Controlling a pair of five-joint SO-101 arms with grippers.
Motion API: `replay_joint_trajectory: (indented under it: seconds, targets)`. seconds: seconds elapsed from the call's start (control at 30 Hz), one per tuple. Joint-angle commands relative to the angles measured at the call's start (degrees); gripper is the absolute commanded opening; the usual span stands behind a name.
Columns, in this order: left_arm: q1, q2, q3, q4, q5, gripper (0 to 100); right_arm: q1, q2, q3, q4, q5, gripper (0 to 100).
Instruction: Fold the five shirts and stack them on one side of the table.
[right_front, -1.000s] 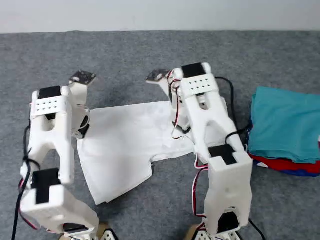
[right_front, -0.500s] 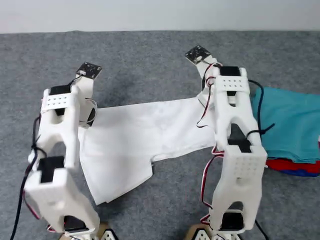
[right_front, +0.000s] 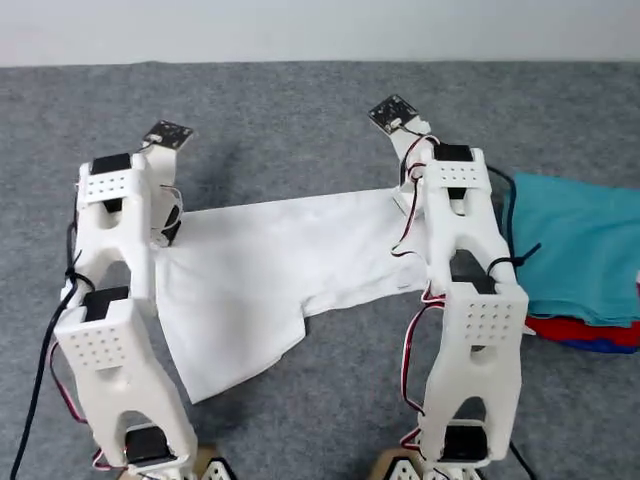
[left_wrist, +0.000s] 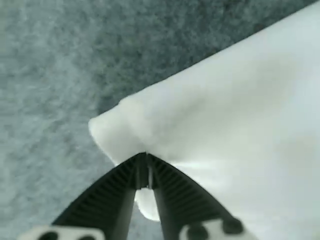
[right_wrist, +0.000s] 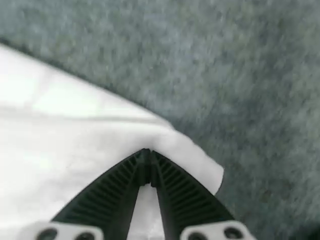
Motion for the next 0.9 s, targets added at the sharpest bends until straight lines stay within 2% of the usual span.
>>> replay_joint_trajectory:
  seconds: [0.0, 0.43, 0.67, 0.77, 0.87]
  targets:
    - [1.7, -5.5, -2.2, 4.3, -0.6, 1, -0.1, -4.3, -1.9, 6.4, -0.1, 2.3]
    - [11.3, -22.2, -1.4, 20.0, 0.2, 1, -5.3, -18.4, -1.9, 29.2, -0.4, 2.3]
    - [17.5, -30.0, 13.2, 19.3, 2.1, 1, -5.4, -19.0, -1.4, 40.2, -0.4, 1.9]
    - [14.2, -36.6, 17.7, 18.0, 4.0, 1, -5.1, -20.0, -0.5, 40.3, -0.2, 1.8]
    - [5.4, -43.2, 19.6, 17.8, 4.4, 1, -6.5, -22.3, 1.5, 40.2, -0.1, 1.8]
